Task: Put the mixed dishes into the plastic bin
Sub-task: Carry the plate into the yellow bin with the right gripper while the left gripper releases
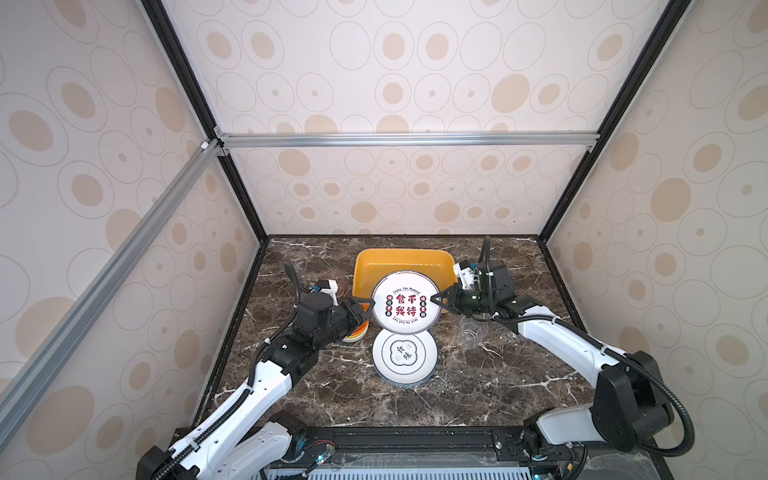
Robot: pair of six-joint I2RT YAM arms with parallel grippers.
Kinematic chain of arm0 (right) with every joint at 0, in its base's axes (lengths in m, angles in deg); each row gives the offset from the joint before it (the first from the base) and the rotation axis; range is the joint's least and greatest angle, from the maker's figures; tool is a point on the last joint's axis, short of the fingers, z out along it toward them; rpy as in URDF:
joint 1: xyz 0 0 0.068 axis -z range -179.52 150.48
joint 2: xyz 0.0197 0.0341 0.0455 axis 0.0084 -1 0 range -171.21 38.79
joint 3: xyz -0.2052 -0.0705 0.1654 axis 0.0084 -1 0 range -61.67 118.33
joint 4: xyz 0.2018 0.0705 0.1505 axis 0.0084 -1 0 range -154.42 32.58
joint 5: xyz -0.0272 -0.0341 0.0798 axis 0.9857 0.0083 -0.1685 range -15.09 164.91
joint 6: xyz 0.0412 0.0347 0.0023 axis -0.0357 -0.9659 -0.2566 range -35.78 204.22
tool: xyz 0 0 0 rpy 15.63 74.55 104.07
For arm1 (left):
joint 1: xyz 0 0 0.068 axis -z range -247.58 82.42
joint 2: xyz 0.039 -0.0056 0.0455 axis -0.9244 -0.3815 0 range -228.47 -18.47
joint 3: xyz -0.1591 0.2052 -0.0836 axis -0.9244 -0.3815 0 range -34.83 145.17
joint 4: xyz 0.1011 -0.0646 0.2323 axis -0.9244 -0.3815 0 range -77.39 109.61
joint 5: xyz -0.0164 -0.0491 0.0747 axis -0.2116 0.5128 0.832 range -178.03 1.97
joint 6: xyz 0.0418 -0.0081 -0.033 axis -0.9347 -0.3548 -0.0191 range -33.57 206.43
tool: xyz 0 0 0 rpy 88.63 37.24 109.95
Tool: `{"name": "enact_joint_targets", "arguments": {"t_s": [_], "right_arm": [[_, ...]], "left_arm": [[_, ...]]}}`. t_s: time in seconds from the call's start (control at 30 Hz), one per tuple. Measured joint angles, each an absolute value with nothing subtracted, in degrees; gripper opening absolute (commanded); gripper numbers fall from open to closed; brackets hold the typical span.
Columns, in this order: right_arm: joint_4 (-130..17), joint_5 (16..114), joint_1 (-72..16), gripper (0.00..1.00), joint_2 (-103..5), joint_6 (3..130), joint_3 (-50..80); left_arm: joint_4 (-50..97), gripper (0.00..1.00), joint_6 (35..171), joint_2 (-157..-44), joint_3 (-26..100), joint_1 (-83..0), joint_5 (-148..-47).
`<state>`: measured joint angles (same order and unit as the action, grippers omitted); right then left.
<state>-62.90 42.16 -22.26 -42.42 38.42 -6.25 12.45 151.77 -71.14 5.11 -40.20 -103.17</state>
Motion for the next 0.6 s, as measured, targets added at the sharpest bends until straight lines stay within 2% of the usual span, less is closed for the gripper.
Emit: {"name": "enact_joint_targets", "arguments": {"t_s": [0.1,0.33,0.6], "right_arm": [[-62.66,42.77,-22.17,0.00,-45.48,38.09,-3.49],[-62.92,44.85,-21.89,0.00,-55.01,36.91,5.14],[-63.25,46.58,-21.89,0.01,-66.99,35.21,15.70]], "left_arm": [[10.72,0.67,150.39,-70.83,6.16,-40.86,-102.75],[7.14,0.70,147.42,-70.79,8.76,-41.84,-101.02],[5.30,0.70,146.48,-70.79,8.98,-42.47,-100.56]]}}
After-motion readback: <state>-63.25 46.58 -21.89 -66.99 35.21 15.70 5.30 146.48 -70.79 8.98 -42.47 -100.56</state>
